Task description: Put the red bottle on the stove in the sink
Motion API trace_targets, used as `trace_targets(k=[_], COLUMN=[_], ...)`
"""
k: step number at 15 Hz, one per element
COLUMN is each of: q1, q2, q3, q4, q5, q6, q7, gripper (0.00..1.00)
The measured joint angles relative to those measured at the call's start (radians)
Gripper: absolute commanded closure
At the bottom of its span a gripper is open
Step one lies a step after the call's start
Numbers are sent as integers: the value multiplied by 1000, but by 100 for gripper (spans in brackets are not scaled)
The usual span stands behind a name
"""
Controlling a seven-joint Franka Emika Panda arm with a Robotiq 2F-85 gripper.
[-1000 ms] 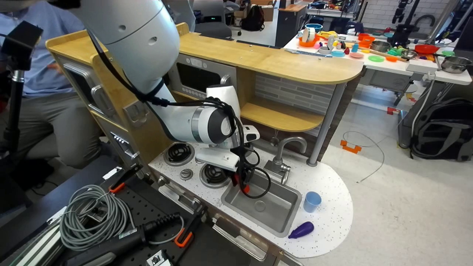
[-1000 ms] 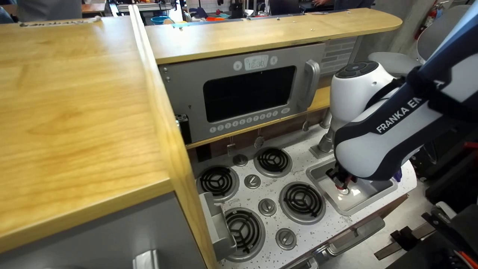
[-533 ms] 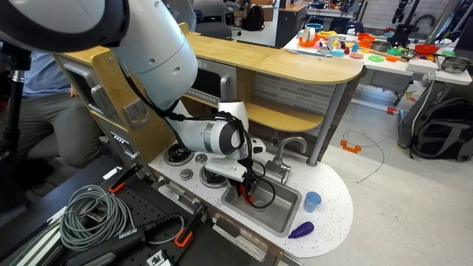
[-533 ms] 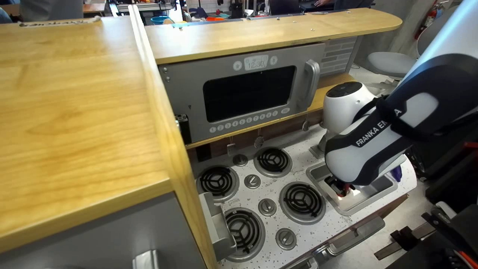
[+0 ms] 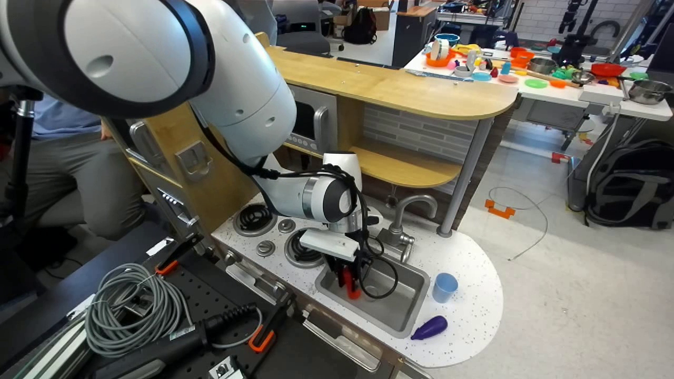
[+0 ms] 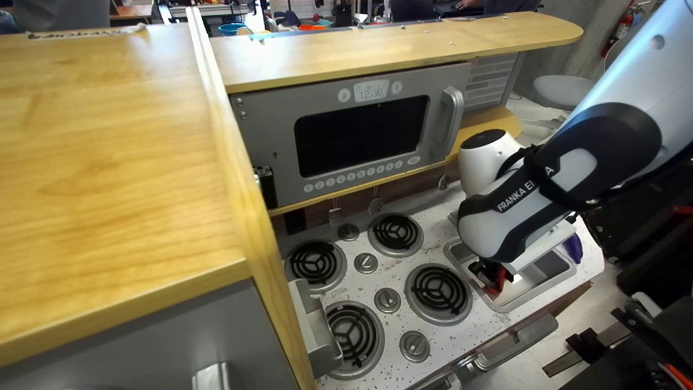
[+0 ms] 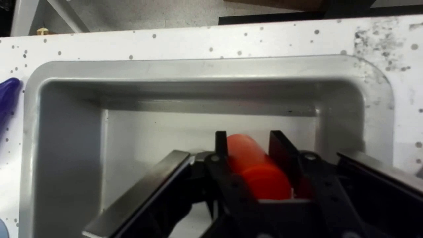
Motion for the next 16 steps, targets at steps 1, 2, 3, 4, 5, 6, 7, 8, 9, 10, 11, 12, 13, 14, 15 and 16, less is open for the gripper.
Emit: trace_targets(k=[1,2,3,4,5,6,7,8,9,10,11,12,13,14,15,16], q1=[-3,-6,-9,-10,-11,-12,-13,-13,-12,-11,-10,-7,-5,-2,1,2], q2=[4,10,15,21,23,23,22,22,18,10,-4,-25,-53,-86,-123,-163], q3=[0,1,1,1,1,-1,0,1,3,6,7,8,8,6,4,4], q4=[9,17,22,26,26,26,26,26,23,18,8,-8,-30,-59,-91,-125], q5=[0,0,0,0,0,-1,-1,-1,-1,-1,-1,-1,-3,-7,-7,-7], q6=[-11,-22,-29,-33,-33,-33,-33,-33,-33,-33,-33,-33,-29,-23,-17,-13], q7=[-7,-15,-22,-27,-32,-38,-46,-50,-54,-58,-60,-60,-61,-61,-60,-60], gripper=[24,18,10,3,0,0,0,0,0,0,0,0,0,0,0,0])
